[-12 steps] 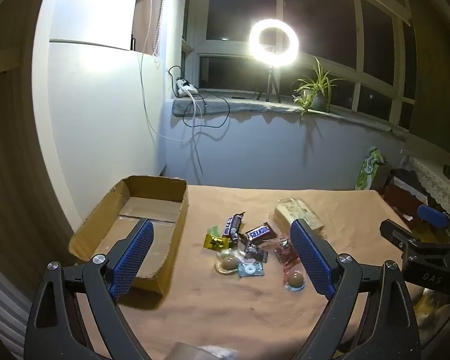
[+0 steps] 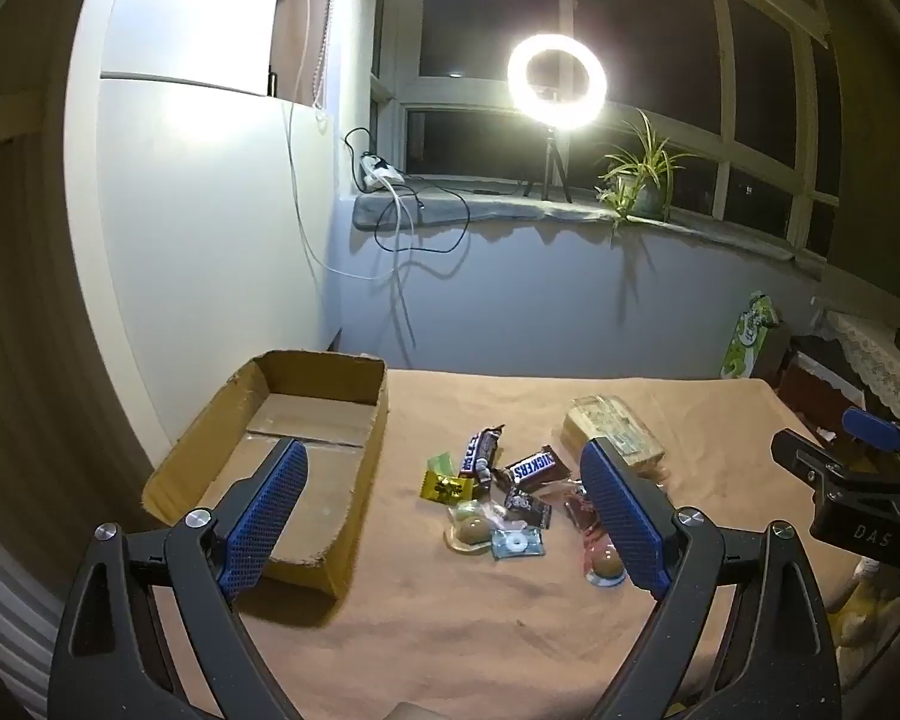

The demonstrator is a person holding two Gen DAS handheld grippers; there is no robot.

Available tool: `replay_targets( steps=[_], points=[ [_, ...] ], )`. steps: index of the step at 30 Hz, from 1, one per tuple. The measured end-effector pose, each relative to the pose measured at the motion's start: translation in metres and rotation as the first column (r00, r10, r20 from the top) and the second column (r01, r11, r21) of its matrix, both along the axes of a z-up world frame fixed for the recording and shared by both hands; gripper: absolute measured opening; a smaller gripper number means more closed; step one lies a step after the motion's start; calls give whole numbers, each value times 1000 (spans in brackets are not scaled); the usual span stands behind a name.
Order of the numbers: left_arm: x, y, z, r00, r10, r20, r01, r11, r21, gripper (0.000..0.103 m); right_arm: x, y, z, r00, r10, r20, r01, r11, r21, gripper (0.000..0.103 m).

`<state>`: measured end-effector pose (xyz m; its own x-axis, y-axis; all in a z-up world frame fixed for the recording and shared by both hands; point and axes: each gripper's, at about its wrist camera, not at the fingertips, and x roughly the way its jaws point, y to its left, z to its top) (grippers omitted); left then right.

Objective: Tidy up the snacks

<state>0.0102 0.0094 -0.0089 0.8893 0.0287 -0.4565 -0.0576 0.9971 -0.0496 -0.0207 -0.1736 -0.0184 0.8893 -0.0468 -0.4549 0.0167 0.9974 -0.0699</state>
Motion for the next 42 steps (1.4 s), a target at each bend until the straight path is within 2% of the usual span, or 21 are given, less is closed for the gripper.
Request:
replay_targets(
  steps=[12,42],
  points=[
    [7,-9,1,1000,-19,-15,20,1000,9,93,8,-9,-9,1000,12,-22,-12,1000,14,103],
    [8,-14,6,999,-35,-11,35,999,10,93,11,-8,-8,999,23,-26,-22,1000,14,103]
  ],
)
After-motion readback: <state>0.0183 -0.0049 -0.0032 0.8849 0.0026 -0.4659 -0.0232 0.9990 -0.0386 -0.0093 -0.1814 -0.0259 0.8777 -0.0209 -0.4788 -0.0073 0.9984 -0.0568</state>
